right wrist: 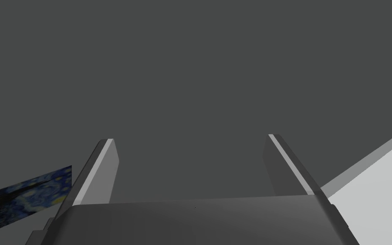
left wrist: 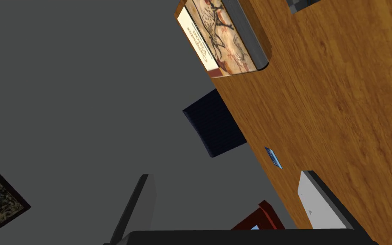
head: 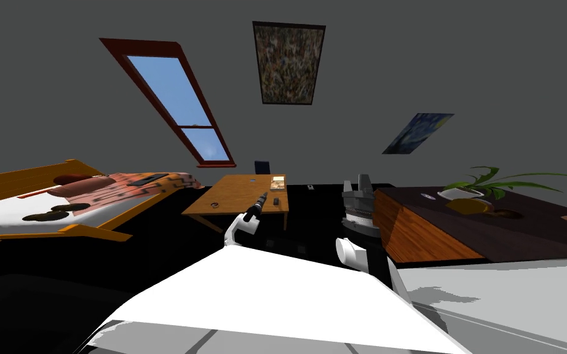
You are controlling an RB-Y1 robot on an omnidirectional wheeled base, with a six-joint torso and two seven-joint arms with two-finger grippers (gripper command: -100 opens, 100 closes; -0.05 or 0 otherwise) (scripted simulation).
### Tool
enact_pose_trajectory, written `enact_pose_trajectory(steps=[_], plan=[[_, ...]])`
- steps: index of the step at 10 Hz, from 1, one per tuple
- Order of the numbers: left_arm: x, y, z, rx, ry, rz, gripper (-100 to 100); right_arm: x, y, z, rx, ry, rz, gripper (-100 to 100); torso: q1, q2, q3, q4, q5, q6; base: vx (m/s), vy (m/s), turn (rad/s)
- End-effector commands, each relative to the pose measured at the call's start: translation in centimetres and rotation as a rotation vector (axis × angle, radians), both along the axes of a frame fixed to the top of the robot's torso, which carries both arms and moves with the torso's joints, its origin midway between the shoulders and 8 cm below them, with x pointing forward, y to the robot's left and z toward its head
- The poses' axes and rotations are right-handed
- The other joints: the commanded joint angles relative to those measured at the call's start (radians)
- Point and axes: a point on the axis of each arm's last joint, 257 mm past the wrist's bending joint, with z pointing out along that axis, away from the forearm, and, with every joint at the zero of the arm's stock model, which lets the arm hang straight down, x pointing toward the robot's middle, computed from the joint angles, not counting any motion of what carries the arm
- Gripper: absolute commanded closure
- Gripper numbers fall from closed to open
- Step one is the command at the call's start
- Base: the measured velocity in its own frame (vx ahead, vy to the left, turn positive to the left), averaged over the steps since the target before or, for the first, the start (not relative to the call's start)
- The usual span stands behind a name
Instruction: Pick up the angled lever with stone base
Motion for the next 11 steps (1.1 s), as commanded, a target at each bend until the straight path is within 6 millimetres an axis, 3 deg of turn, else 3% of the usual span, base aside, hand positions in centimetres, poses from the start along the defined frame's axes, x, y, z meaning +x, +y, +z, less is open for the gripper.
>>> enact_pose_trajectory(steps=[1, 4, 9, 11], plan=[[-0.5, -0.1, -2.2, 0.029, 0.069, 0.000, -100, 0.0, 0.0, 0.0, 0.000, 0.000, 0.000, 0, 0.000, 0.000, 0.000, 0.000, 0.000, 0.000, 0.028, -0.030, -0.085], [-1.5, -0.3, -5.2, 0.080, 0.176, -0.005, -100, 0.0, 0.0, 0.0, 0.000, 0.000, 0.000, 0, -0.001, -0.001, -0.001, 0.000, 0.000, 0.000, 0.043, -0.041, -0.082], [-2.8, -0.3, -8.0, 0.129, 0.283, -0.009, -100, 0.0, 0.0, 0.0, 0.000, 0.000, 0.000, 0, 0.000, -0.001, 0.000, 0.000, 0.000, 0.000, 0.034, -0.020, -0.059], [-4.0, -0.2, -10.2, 0.174, 0.369, -0.016, -100, 0.0, 0.0, 0.0, 0.000, 0.000, 0.000, 0, 0.000, -0.001, -0.001, 0.000, 0.000, 0.000, 0.054, -0.038, -0.090]])
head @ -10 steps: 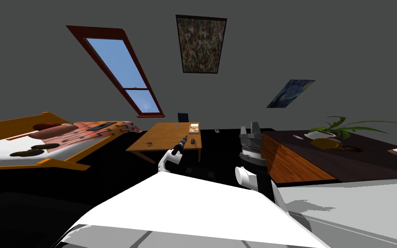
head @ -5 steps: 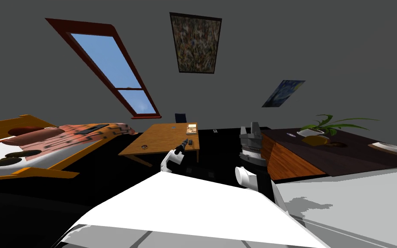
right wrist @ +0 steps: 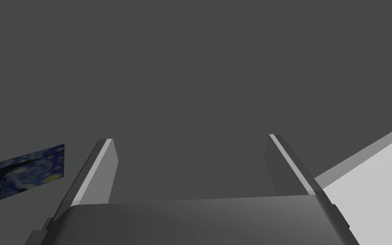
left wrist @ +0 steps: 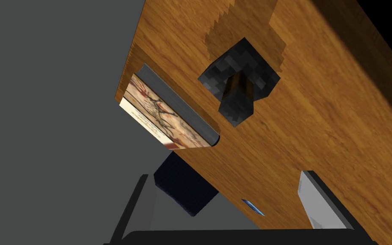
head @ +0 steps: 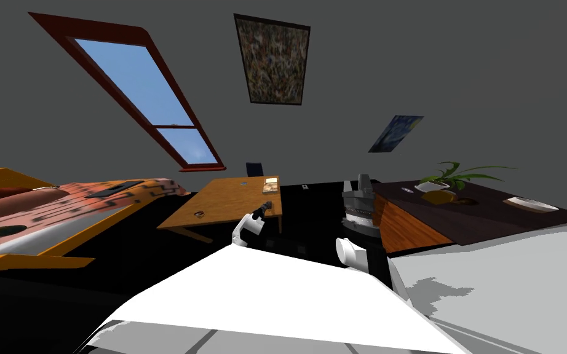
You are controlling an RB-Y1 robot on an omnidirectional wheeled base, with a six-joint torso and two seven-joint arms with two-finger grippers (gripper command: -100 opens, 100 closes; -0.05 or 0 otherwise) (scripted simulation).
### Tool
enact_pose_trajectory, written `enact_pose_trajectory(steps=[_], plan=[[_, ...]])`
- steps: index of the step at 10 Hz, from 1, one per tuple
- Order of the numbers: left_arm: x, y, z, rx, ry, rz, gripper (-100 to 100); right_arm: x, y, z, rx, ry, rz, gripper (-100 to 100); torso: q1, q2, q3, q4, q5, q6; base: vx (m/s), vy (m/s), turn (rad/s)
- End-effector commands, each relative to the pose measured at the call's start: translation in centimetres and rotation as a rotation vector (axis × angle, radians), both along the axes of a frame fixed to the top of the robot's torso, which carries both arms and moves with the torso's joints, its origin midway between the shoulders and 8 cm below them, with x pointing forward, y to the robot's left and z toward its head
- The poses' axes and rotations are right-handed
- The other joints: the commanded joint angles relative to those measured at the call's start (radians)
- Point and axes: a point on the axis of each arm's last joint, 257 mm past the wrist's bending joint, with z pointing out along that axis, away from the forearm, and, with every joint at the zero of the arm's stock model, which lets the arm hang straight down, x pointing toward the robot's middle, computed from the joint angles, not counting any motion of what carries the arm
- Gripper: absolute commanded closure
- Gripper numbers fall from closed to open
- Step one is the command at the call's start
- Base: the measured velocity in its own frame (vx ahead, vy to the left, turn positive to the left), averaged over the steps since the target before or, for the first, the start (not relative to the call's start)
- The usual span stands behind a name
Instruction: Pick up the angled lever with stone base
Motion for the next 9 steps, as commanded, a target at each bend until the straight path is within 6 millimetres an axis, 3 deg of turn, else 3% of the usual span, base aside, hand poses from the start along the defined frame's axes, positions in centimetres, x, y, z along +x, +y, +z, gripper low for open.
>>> enact_pose_trajectory(steps=[1, 6, 7, 8, 9], plan=[[-1.1, 0.2, -1.8, 0.036, 0.071, -0.004, -100, 0.0, 0.0, 0.0, 0.000, 0.000, 0.000, 0, 0.000, 0.000, 0.000, 0.000, 0.000, 0.000, 0.086, -0.050, -0.120], [-4.5, 2.5, -5.6, 0.123, 0.226, 0.003, -100, 0.0, 0.0, 0.0, 0.000, 0.000, 0.000, 0, 0.003, 0.001, 0.000, 0.000, 0.000, 0.000, 0.072, -0.019, -0.069], [-4.2, 1.8, -4.9, 0.109, 0.204, -0.001, -100, 0.0, 0.0, 0.0, 0.000, 0.000, 0.000, 0, 0.003, 0.000, 0.000, 0.000, 0.001, -0.001, 0.039, 0.002, -0.001], [-4.4, 1.9, -5.0, 0.112, 0.210, 0.000, 0, 0.0, 0.0, 0.0, 0.000, 0.000, 0.000, 0, 0.003, 0.001, 0.000, 0.000, 0.001, 0.000, 0.006, 0.001, 0.000], [-4.3, 2.1, -5.6, 0.112, 0.209, 0.000, -100, 0.0, 0.0, 0.0, 0.000, 0.000, 0.000, 0, 0.003, 0.003, 0.002, 0.001, 0.001, 0.000, 0.019, -0.003, -0.006]])
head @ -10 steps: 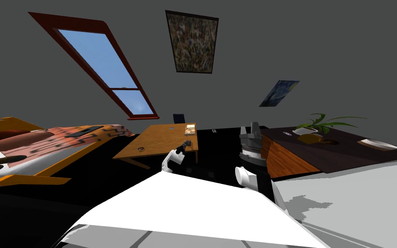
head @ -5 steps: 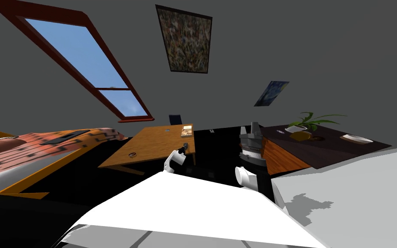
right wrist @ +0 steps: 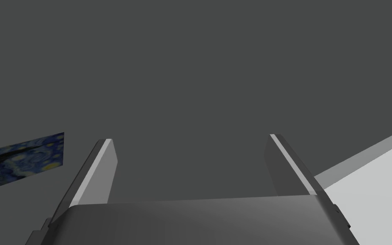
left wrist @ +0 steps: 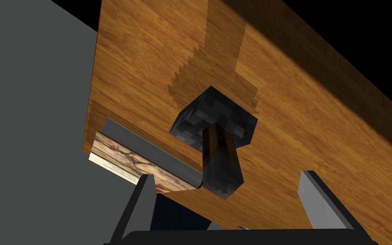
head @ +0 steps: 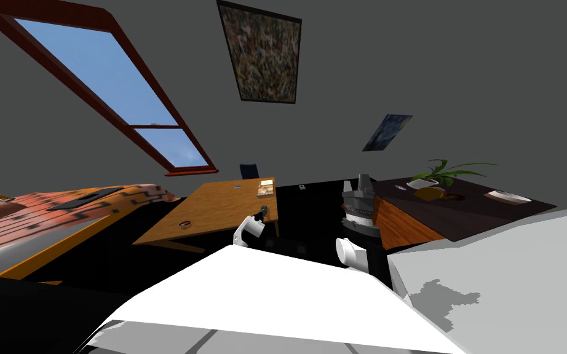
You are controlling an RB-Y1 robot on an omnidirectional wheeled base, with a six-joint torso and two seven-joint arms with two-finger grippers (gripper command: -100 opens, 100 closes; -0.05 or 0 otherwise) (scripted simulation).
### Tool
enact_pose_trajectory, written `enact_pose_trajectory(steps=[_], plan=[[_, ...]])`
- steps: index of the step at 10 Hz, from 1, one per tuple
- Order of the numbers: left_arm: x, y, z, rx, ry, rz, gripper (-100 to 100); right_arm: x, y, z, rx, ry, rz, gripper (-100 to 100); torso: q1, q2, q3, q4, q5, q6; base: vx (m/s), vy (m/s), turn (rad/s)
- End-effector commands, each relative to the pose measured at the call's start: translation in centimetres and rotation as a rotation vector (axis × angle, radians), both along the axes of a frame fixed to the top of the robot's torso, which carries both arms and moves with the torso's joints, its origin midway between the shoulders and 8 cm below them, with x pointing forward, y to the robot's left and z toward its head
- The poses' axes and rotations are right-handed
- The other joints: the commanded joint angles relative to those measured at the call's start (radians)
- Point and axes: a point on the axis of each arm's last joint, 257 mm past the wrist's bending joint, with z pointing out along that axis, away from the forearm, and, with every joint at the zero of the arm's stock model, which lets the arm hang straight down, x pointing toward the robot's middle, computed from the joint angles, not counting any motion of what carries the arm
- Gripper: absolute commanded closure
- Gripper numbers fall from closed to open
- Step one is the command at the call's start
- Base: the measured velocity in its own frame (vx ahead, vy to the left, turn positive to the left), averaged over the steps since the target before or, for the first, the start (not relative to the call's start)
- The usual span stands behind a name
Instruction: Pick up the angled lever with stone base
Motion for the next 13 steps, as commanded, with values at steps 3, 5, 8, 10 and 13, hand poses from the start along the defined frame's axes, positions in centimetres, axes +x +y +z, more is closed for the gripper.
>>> enact_pose_trajectory(steps=[3, 5, 8, 10, 13], plan=[[0.3, 0.6, -1.3, -0.001, -0.003, 0.000, -100, 0.0, 0.0, 0.0, 0.000, 0.000, 0.000, 0, 0.000, -0.001, 0.000, 0.000, 0.000, 0.000, 0.026, 0.000, -0.008], [0.3, 0.5, -1.1, -0.001, -0.003, 0.000, 100, 0.0, 0.0, 0.0, 0.000, 0.000, 0.000, 0, 0.000, 0.000, 0.000, 0.000, 0.000, 0.000, 0.005, 0.000, -0.001], [0.3, 0.5, -1.1, -0.001, -0.003, 0.000, 100, 0.0, 0.0, 0.0, 0.000, 0.000, 0.000, 0, 0.000, 0.001, 0.001, 0.000, 0.000, 0.000, 0.000, 0.000, 0.000], [0.3, 0.5, -1.1, -0.001, -0.003, 0.000, 0, 0.0, 0.0, 0.0, 0.000, 0.000, 0.000, 0, 0.000, 0.001, 0.001, 0.000, 0.000, 0.000, 0.000, 0.000, 0.000], [0.0, -0.1, 0.1, -0.001, -0.002, 0.000, 100, 0.0, 0.0, 0.0, 0.000, 0.000, 0.000, 0, 0.000, 0.003, 0.002, 0.001, 0.000, 0.000, -0.020, 0.000, 0.012]])
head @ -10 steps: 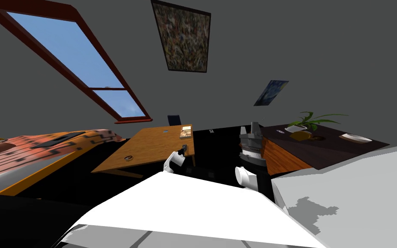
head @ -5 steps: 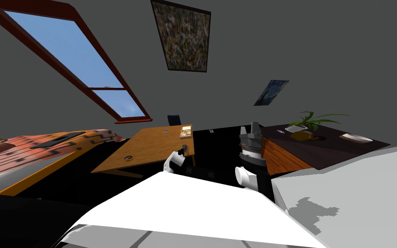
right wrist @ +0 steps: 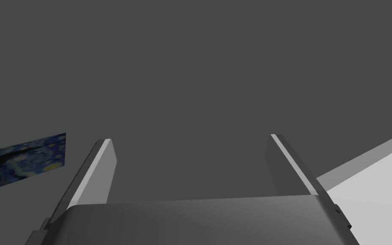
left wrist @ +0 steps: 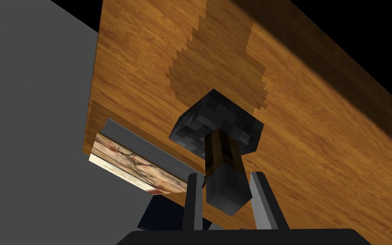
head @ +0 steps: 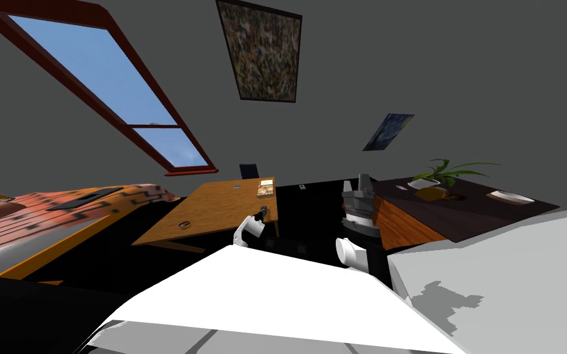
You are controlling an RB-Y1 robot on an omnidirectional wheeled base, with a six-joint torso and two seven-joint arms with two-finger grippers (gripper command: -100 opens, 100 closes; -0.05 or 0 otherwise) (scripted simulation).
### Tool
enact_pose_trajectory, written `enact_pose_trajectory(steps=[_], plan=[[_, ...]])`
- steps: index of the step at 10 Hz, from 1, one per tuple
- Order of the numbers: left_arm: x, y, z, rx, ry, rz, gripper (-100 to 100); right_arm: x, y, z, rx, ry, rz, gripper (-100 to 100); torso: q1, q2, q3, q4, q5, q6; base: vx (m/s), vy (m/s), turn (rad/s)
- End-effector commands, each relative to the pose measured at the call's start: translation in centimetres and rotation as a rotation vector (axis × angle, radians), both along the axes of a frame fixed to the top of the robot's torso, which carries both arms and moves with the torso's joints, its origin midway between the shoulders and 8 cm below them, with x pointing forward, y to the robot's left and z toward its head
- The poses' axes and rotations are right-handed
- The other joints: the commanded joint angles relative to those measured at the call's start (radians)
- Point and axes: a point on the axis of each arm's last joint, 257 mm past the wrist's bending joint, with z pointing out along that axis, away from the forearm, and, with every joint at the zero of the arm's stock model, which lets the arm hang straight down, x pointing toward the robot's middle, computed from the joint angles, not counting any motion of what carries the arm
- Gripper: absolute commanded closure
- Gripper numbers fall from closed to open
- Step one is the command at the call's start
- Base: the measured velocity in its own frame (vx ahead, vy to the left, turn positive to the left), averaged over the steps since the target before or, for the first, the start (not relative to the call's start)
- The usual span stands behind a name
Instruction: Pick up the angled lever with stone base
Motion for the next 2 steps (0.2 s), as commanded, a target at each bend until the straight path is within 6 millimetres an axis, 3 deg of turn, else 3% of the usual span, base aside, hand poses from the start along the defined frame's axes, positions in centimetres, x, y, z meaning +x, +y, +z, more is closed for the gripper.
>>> enact_pose_trajectory(steps=[1, 2], plan=[[0.00, 0.00, 0.00, 0.000, 0.000, 0.000, 100, 0.00, 0.00, 0.00, 0.000, 0.000, 0.000, 0, 0.000, 0.000, 0.000, 0.000, 0.000, 0.000, -0.012, 0.000, 0.001], [-0.05, -0.03, 0.01, 0.000, 0.002, 0.000, 0, 0.00, 0.00, 0.00, 0.000, 0.000, 0.000, 0, 0.000, -0.001, 0.000, 0.000, 0.000, 0.000, 0.000, 0.000, 0.000]])
